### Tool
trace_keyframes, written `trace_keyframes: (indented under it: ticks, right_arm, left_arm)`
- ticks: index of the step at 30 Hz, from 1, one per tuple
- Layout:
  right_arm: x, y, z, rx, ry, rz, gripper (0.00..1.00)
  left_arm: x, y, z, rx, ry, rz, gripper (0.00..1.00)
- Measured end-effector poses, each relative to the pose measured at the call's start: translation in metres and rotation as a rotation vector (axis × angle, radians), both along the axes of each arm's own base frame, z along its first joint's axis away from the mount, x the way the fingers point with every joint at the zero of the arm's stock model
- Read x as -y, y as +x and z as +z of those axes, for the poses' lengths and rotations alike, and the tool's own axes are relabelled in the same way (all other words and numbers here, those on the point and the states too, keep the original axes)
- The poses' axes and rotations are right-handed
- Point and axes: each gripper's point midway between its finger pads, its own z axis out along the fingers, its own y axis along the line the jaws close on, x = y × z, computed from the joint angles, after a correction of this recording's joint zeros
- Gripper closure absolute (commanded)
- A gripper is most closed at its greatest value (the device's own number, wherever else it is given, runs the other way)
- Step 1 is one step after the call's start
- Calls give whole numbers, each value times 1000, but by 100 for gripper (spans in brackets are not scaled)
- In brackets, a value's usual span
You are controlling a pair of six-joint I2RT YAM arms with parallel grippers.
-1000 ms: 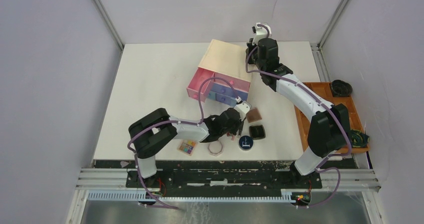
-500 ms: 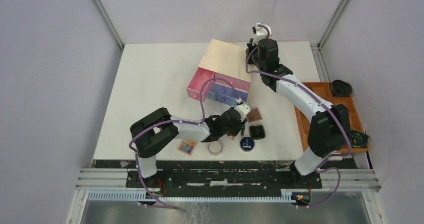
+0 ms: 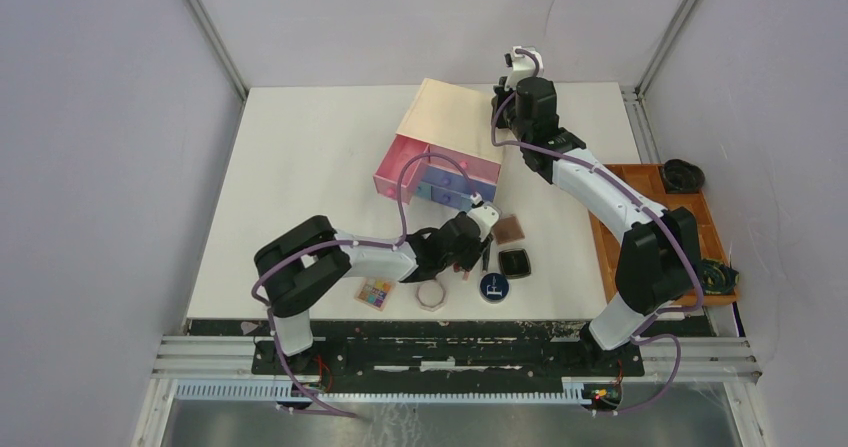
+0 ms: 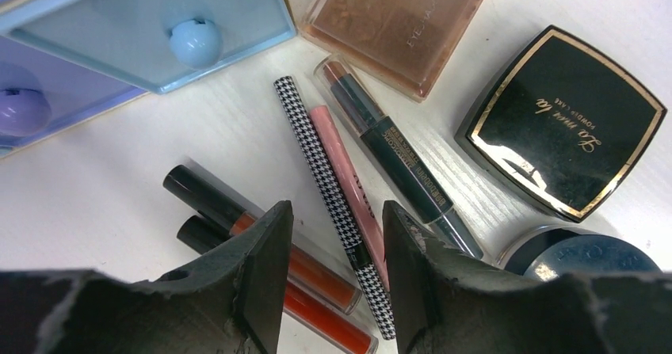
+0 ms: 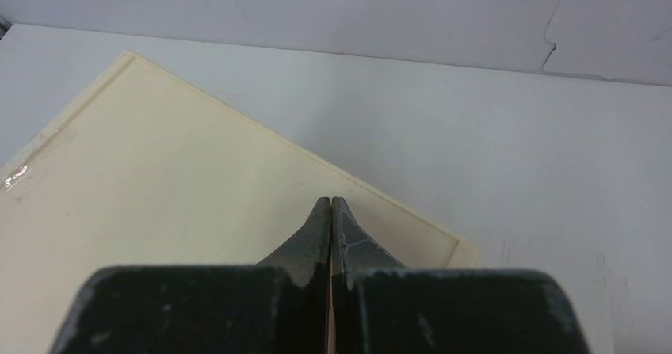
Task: Organize the makeup
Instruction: Pick up the makeup from the center of the board.
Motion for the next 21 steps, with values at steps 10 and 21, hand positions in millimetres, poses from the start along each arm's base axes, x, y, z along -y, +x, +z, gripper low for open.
trace_keyframes:
  ticks: [10, 21]
  right_arm:
    - [0, 0, 0, 0, 0, 0, 99]
    - [0, 0, 0, 0, 0, 0, 99]
  left_arm:
    - [-3, 6, 7, 7, -12, 15, 48]
    - [-12, 17, 8, 20, -4, 56, 50]
